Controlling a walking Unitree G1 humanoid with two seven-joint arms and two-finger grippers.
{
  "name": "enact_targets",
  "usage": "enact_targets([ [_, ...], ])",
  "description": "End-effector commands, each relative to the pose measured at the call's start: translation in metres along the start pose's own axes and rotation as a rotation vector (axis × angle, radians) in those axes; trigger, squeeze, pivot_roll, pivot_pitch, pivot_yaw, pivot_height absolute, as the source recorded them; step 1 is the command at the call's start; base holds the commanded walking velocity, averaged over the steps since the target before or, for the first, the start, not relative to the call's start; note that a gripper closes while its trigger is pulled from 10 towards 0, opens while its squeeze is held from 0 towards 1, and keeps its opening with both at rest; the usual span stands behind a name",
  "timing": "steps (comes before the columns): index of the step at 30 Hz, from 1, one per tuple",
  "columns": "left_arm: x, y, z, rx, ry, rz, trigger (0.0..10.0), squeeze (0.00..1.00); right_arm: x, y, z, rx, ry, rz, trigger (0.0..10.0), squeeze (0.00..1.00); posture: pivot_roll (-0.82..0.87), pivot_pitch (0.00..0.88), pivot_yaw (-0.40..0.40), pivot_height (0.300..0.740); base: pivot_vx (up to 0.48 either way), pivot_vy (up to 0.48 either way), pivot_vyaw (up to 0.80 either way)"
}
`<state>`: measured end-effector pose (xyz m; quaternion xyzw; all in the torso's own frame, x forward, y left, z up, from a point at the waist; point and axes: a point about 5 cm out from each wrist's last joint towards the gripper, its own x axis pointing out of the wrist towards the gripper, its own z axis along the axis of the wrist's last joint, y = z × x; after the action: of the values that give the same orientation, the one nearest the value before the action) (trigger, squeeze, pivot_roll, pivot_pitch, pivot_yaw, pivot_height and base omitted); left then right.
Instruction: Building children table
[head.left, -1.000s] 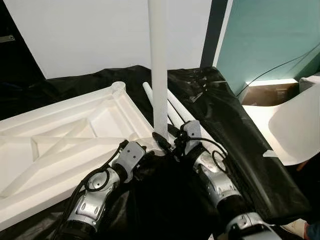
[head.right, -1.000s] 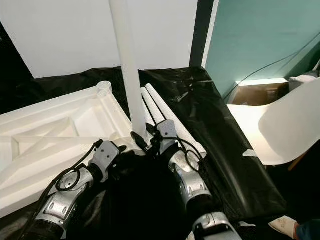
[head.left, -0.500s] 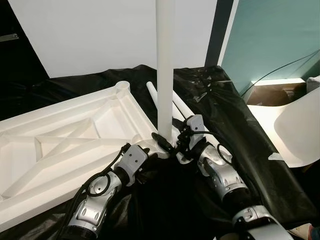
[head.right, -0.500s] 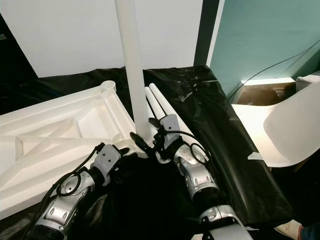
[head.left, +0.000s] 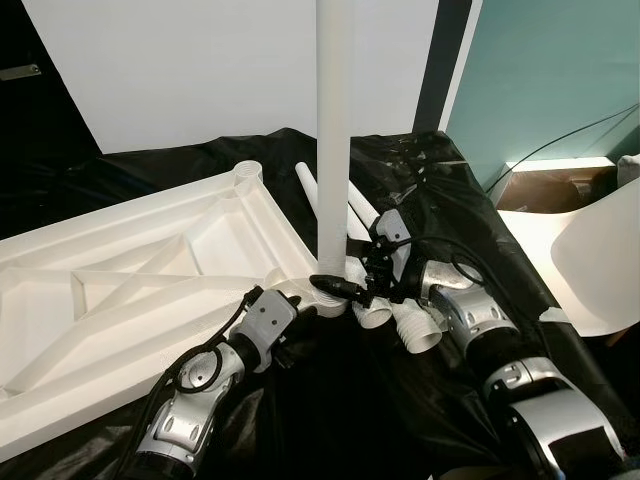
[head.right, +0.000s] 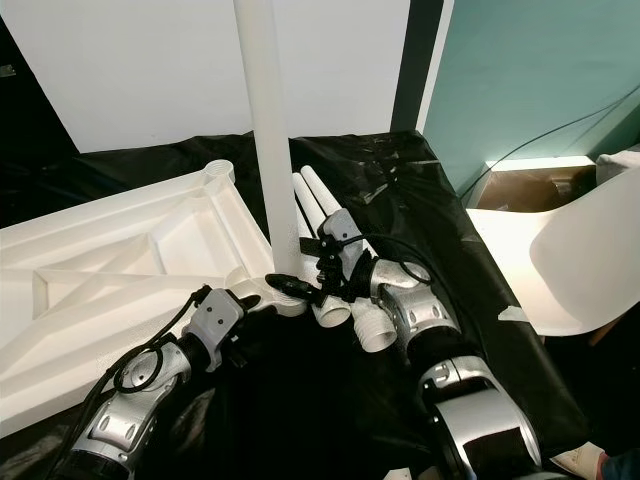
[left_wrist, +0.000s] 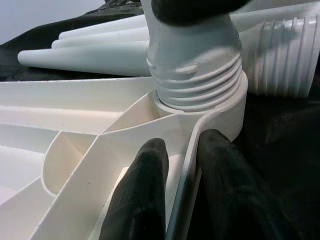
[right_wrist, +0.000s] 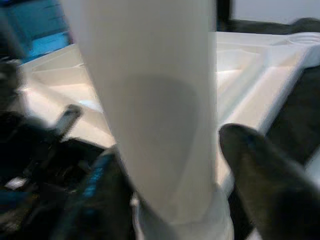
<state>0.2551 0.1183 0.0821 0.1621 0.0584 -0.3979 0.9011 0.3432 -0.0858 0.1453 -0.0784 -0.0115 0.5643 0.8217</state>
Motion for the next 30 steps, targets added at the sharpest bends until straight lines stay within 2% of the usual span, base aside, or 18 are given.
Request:
enact_targets([
  [1,-0.005,-0.026,-0.029,-0.082,0.121,-0.134,10.0,0.0,0.001,-0.001,0.001,0.0,0.006,0.026,0.0,0.0,0.17,0.0,-0.026,0.74,0.0,0.0,0.0],
  [6,-0.005,-0.022,-0.03,-0.075,0.127,-0.11,10.0,0.0,0.0,-0.003,0.0,0.032,0.013,0.03,0.0,0.0,0.18,0.0,-0.027,0.74,0.0,0.0,0.0],
  [7,-0.004,-0.021,-0.029,-0.072,0.125,-0.103,10.0,0.0,0.0,-0.002,-0.002,0.088,-0.005,0.013,0.0,0.0,0.18,0.0,-0.03,0.74,0.0,0.0,0.0],
  [9,-0.004,-0.019,-0.028,-0.074,0.119,-0.09,10.0,0.0,-0.001,0.006,-0.011,0.136,-0.015,0.003,0.0,0.0,0.18,0.0,-0.03,0.74,0.0,0.0,0.0],
  [11,-0.003,-0.018,-0.027,-0.078,0.116,-0.085,10.0,0.0,-0.002,0.012,-0.017,0.134,-0.012,0.009,0.0,0.0,0.18,0.0,-0.03,0.74,0.0,0.0,0.0],
  [12,-0.003,-0.019,-0.027,-0.076,0.117,-0.088,10.0,0.0,0.001,0.02,-0.023,0.14,-0.071,-0.134,0.0,0.0,0.18,0.0,-0.034,0.74,0.0,0.0,0.0],
  [13,-0.003,-0.019,-0.027,-0.076,0.117,-0.088,10.0,0.0,0.001,0.02,-0.023,0.14,-0.071,-0.134,0.0,0.0,0.18,0.0,-0.034,0.74,0.0,0.0,0.0],
  [14,-0.003,-0.02,-0.027,-0.074,0.119,-0.091,10.0,0.0,0.002,0.024,-0.026,0.151,-0.116,-0.247,0.0,0.0,0.18,0.0,-0.034,0.74,0.0,0.0,0.0],
  [15,-0.003,-0.02,-0.027,-0.074,0.119,-0.091,10.0,0.0,0.002,0.024,-0.026,0.151,-0.116,-0.247,0.0,0.0,0.18,0.0,-0.034,0.74,0.0,0.0,0.0],
  [17,-0.003,-0.021,-0.027,-0.07,0.118,-0.095,10.0,0.0,-0.004,0.03,-0.03,0.16,-0.2,-0.49,0.0,0.0,0.18,0.0,-0.027,0.74,0.0,0.0,0.0],
  [19,-0.004,-0.02,-0.027,-0.068,0.117,-0.097,10.0,0.0,-0.008,0.03,-0.029,0.137,-0.216,-0.59,0.0,0.0,0.18,0.0,-0.025,0.74,0.0,0.0,0.0],
  [23,-0.005,-0.019,-0.027,-0.063,0.122,-0.103,10.0,0.0,-0.01,0.027,-0.028,0.131,-0.217,-0.642,0.0,0.0,0.18,0.0,-0.024,0.74,0.0,0.0,0.0],
  [28,-0.006,-0.017,-0.028,-0.059,0.125,-0.101,10.0,0.0,-0.01,0.03,-0.03,0.13,-0.188,-0.651,0.0,0.0,0.18,0.0,-0.023,0.74,0.0,0.0,0.0],
  [29,-0.005,-0.017,-0.028,-0.059,0.125,-0.1,10.0,0.0,-0.008,0.031,-0.03,0.121,-0.178,-0.631,10.0,0.0,0.17,0.0,-0.021,0.74,0.0,0.0,0.0],
  [30,-0.005,-0.017,-0.028,-0.059,0.125,-0.1,10.0,0.0,-0.008,0.031,-0.03,0.121,-0.178,-0.631,10.0,0.0,0.17,0.0,-0.021,0.74,0.0,0.0,0.0],
])
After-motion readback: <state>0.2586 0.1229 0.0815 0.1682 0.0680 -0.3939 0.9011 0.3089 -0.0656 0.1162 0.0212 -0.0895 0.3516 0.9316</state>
